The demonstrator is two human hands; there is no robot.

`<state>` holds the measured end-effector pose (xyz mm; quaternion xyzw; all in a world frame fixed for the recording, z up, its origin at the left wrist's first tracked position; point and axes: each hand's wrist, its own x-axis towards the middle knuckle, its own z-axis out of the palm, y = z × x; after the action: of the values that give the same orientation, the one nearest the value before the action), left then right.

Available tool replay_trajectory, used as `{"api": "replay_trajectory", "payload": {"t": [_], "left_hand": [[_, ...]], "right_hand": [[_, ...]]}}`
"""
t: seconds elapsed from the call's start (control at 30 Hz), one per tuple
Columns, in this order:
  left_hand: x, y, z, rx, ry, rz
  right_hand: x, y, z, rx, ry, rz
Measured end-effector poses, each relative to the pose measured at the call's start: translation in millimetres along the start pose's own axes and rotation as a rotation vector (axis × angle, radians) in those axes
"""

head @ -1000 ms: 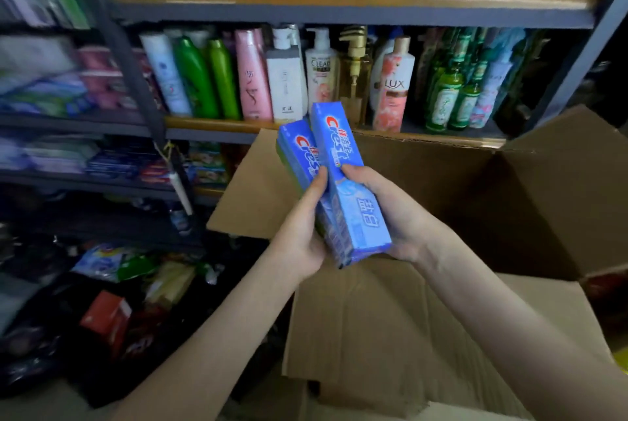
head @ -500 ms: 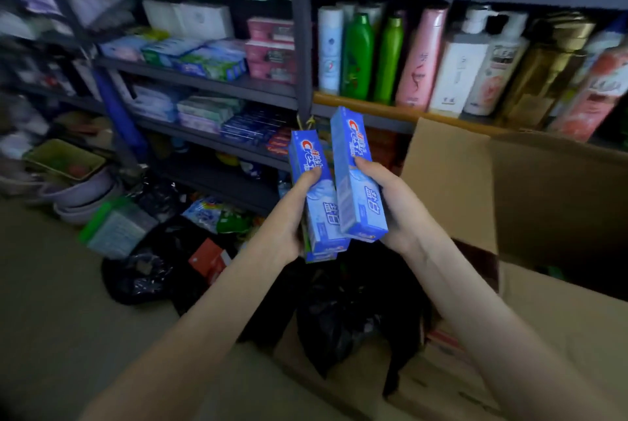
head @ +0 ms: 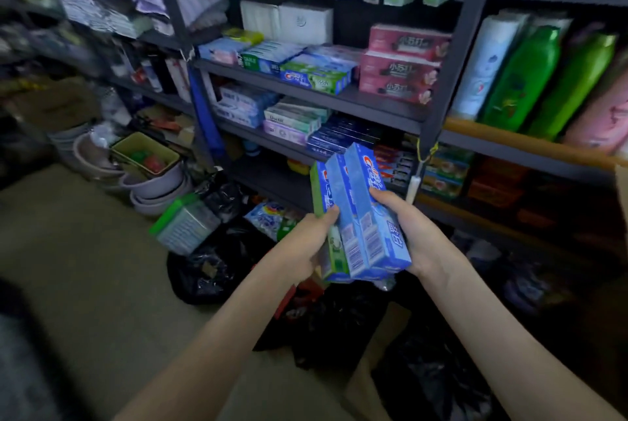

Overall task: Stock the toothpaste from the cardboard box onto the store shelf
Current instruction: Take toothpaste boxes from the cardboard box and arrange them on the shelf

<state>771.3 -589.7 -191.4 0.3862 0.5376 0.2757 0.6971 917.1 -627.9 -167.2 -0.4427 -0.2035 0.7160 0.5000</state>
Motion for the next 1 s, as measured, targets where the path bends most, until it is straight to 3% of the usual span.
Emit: {"api": "replay_trajectory", "payload": {"t": [0.23, 0.47, 0.63, 0.8, 1.0], "left_hand": [[62, 44, -43, -0.116, 0.094, -0.022], [114, 83, -71, -0.350, -0.107, 0.099], [157, 123, -114, -0.389, -0.107, 0.085], [199, 168, -148, -0.350, -0.065, 0.060], [263, 218, -202, -0.258, 0.003, 0.051]], "right_hand": [[85, -17, 12, 0.217, 0.016, -0.140], [171, -21, 86, -0.161, -0.037, -0.162], [228, -34, 126, -0.200, 0.013, -0.178], [289, -51, 168, -0.410, 0.149, -0.236], [327, -84, 189, -0.313, 0.355, -0.306]]}}
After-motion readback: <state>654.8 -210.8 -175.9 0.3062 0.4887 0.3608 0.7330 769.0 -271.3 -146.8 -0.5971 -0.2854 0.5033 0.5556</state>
